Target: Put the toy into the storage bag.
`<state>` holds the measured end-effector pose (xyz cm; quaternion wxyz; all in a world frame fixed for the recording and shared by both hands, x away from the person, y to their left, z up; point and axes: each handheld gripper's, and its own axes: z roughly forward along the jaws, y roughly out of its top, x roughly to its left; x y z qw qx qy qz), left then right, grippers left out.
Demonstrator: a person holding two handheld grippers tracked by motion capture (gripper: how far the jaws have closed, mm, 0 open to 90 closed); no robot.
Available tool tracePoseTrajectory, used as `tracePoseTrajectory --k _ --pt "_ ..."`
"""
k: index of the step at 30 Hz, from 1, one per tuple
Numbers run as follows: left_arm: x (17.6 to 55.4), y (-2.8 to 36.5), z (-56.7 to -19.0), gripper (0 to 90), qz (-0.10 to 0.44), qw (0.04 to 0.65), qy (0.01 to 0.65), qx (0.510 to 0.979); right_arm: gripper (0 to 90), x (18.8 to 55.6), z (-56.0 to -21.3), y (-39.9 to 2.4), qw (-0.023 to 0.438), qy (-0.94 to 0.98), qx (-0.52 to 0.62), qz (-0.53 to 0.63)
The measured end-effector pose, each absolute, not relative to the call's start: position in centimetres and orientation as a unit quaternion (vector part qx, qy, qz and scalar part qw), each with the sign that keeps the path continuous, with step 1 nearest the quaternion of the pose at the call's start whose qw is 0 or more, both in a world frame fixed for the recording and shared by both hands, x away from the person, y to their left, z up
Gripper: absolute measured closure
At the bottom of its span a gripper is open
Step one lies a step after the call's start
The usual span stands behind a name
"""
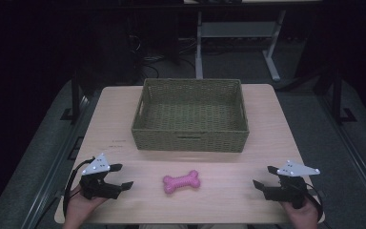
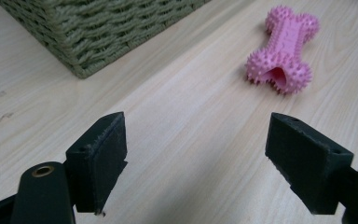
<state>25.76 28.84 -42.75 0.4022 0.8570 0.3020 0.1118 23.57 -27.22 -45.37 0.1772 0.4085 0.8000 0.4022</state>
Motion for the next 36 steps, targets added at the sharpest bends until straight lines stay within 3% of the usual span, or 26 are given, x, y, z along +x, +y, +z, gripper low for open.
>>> tracePoseTrajectory --k 36 --pt "25.7 26.2 -41.3 18.5 0.1 0.384 0.25 0.883 21.6 23.0 -45.3 -26.2 0.175 0.808 0.392 0.403"
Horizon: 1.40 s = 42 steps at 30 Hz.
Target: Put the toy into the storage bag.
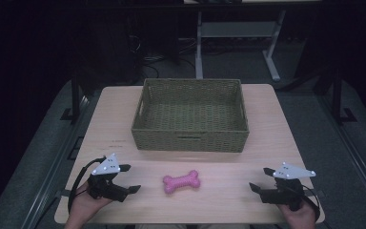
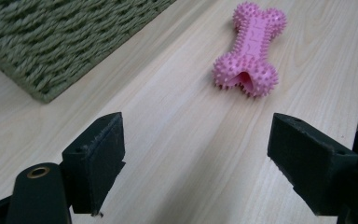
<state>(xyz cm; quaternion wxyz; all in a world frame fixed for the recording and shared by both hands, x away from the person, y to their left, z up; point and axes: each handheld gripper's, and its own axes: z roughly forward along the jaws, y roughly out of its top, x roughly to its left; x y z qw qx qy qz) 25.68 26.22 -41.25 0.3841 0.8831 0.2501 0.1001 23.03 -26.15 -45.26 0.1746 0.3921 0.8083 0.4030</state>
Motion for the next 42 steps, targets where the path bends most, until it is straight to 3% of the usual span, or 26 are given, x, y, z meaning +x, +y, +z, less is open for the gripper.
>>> tracePoseTrajectory --k 42 --pt "27.9 19.8 -39.6 18.9 0.049 0.353 0.183 0.916 21.6 22.8 -45.2 -26.0 0.177 0.808 0.39 0.404"
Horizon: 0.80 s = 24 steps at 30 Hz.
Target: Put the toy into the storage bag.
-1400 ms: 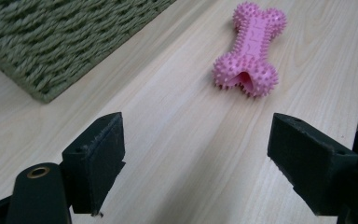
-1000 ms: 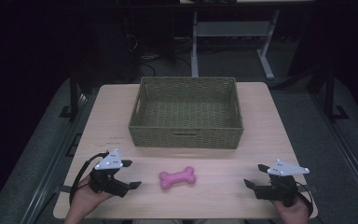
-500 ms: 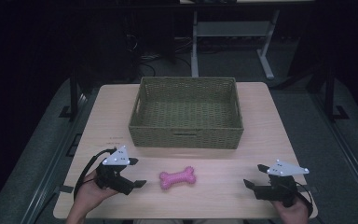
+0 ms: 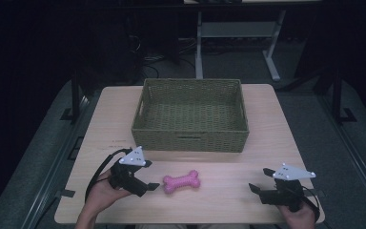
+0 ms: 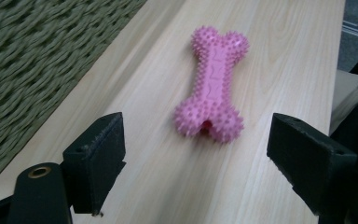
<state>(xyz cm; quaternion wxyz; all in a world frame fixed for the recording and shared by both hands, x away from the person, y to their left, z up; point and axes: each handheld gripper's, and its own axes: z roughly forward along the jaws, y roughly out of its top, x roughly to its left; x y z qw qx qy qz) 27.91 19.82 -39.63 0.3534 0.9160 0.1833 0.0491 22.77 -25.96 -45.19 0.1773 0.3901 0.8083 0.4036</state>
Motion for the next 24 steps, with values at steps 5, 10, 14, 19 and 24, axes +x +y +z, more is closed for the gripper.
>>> tracePoseTrajectory --k 5,10,14,19,24 --pt "28.4 18.4 -39.8 18.9 0.042 0.341 0.173 0.923 21.5 22.8 -45.2 -26.0 0.176 0.808 0.391 0.404" --pt "28.8 17.1 -40.1 19.0 0.036 0.328 0.168 0.929 21.6 22.8 -45.2 -25.9 0.175 0.809 0.39 0.404" --pt "29.0 16.0 -40.2 19.6 0.035 0.311 0.157 0.937 21.6 22.8 -45.2 -25.9 0.175 0.808 0.39 0.404" --pt "29.5 14.7 -40.4 20.5 0.033 0.302 0.15 0.941 21.6 22.8 -45.2 -25.9 0.176 0.81 0.388 0.403" --pt "29.7 14.0 -40.7 21.7 0.027 0.293 0.153 0.943 21.6 22.8 -45.2 -26.0 0.176 0.809 0.388 0.405"
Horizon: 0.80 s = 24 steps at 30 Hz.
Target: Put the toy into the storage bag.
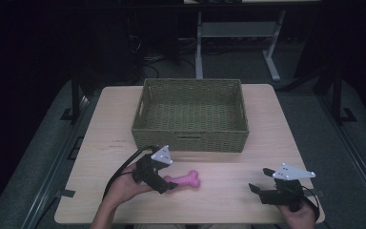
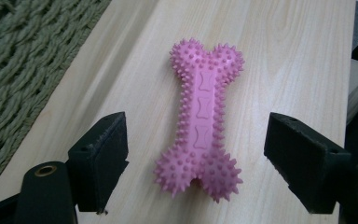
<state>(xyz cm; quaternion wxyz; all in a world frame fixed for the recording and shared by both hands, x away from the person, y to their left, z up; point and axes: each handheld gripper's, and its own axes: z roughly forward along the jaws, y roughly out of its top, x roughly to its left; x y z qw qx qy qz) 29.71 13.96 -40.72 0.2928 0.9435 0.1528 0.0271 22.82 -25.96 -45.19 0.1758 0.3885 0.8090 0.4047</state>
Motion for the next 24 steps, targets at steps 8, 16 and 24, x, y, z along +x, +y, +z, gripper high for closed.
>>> tracePoseTrajectory --k 8,16,24 --pt "30.0 12.7 -41.5 23.2 0.016 0.274 0.148 0.95 21.6 22.8 -45.1 -25.9 0.175 0.81 0.387 0.406" --pt "30.3 11.7 -42.2 25.6 0.014 0.253 0.143 0.957 21.5 22.8 -45.1 -25.9 0.174 0.81 0.386 0.406" --pt "30.5 11.0 -42.6 29.3 0.008 0.246 0.141 0.959 21.5 22.8 -45.1 -25.9 0.174 0.809 0.386 0.408"
